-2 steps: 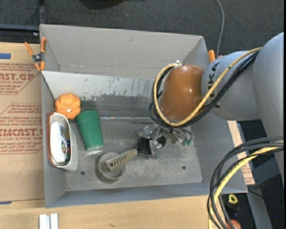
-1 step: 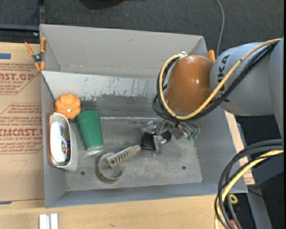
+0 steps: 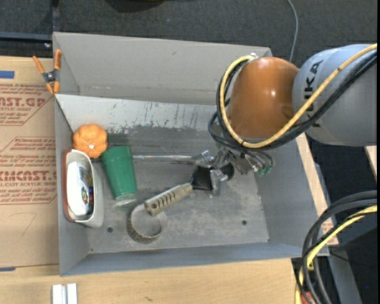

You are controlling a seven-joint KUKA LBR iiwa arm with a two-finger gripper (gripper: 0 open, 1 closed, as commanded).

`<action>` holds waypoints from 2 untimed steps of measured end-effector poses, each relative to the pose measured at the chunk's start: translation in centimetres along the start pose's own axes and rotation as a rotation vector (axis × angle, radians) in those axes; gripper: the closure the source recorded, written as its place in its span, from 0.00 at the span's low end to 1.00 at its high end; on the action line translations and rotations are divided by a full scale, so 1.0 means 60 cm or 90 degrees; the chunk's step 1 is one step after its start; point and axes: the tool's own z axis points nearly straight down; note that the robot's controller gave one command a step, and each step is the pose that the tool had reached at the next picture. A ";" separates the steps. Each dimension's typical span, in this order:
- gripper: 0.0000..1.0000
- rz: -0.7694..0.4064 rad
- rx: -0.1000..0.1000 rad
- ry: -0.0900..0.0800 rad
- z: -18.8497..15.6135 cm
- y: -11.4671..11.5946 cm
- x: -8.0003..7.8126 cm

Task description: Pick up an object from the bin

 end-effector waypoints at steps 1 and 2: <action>1.00 0.000 0.001 -0.003 -0.024 0.000 -0.002; 1.00 0.000 0.001 -0.003 -0.024 0.001 -0.002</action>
Offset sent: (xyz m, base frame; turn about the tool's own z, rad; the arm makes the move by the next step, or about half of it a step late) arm 0.0007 0.0004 0.0157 0.0001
